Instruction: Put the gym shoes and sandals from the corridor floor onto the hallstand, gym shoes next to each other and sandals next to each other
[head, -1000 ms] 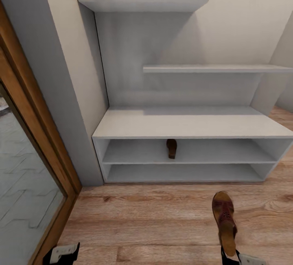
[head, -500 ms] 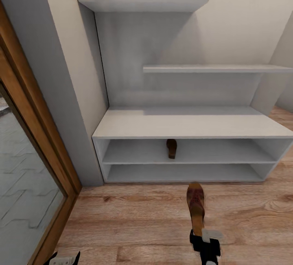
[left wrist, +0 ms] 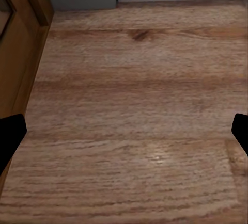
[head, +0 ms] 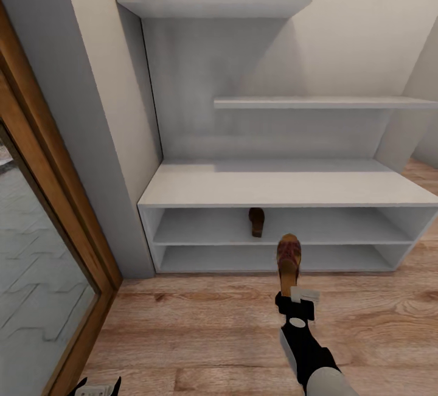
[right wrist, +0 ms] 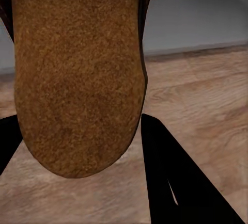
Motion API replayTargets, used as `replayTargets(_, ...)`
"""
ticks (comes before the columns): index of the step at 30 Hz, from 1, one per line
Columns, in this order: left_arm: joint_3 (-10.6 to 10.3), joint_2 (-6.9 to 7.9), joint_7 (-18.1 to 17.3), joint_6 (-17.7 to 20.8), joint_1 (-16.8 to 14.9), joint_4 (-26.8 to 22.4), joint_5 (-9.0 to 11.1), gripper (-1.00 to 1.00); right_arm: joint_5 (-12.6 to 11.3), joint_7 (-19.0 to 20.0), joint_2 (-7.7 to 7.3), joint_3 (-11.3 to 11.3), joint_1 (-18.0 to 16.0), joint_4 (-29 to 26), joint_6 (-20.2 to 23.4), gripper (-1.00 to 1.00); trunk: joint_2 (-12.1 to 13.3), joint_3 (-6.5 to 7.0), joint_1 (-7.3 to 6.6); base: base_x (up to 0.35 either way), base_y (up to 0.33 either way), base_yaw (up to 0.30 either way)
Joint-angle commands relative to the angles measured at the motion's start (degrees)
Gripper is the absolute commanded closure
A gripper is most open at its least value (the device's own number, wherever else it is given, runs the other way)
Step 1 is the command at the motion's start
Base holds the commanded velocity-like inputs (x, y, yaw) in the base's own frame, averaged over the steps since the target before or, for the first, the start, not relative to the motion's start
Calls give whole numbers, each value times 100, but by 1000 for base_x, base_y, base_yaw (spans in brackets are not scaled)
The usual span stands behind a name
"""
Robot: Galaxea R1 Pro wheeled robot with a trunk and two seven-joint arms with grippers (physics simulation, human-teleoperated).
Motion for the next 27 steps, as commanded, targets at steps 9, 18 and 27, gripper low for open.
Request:
replayTargets(9,13,-20,-60,-3,-2,15,54,-100,-109,18,8,313,-344,-11,-34,100,-2,-6,-1,0,0,0)
replayTargets(18,-20,-40,-162,-8,-4,-7,3,-100,-132,34,8,900,-354,204,-47,100,-2,-6,-1,0,0,0)
replayTargets(27,-11,-36,-1099,13,-10,-14,-22,-100,-144,32,8,913,-354,757,-68,100,-2,-30,-1,0,0,75)
